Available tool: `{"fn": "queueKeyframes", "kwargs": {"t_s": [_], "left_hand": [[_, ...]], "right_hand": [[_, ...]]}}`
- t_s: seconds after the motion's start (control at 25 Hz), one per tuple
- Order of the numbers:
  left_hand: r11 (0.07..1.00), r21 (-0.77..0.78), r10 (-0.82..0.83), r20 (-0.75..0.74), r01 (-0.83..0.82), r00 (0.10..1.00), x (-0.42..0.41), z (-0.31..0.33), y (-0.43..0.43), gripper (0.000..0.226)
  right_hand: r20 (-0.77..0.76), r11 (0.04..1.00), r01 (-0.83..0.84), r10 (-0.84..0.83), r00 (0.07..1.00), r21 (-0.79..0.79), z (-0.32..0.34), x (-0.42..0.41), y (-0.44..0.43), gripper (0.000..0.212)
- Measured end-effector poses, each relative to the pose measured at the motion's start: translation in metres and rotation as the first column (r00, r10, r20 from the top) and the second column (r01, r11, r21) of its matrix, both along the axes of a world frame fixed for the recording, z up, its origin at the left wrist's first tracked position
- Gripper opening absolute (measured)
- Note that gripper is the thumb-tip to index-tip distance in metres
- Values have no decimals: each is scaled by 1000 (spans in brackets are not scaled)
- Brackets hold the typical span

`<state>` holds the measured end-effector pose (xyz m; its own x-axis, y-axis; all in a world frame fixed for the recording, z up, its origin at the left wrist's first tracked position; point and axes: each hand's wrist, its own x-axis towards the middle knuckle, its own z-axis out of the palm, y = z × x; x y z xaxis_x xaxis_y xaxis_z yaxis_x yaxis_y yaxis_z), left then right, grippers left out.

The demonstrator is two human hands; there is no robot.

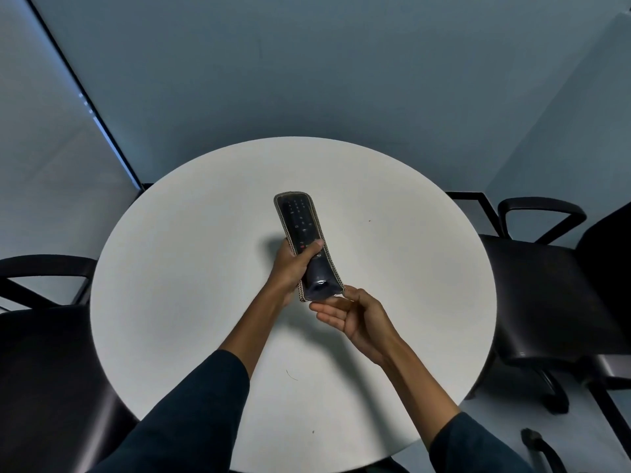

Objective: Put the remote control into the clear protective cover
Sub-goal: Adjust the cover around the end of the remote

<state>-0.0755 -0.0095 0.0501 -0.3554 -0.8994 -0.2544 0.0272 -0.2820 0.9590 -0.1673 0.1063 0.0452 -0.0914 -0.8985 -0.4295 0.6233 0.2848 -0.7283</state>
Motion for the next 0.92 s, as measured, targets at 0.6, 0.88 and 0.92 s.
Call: {"fn": "queueKeyframes", "kwargs": {"t_s": [0.6, 0.88, 0.92], "left_hand": [[996, -74, -38, 216, 56, 976, 3, -22, 8, 44], [965, -49, -220, 384, 257, 897, -6, -33, 24, 37], [968, -57, -203, 397, 245, 895, -6, -32, 22, 38]], "right_hand": [[-370, 967, -215, 252, 894, 139, -10, -7, -6, 22], [-390, 971, -74, 160, 907, 226, -26, -15, -25, 20], [-396, 962, -55, 162, 904, 268, -29, -18, -25, 17]]}}
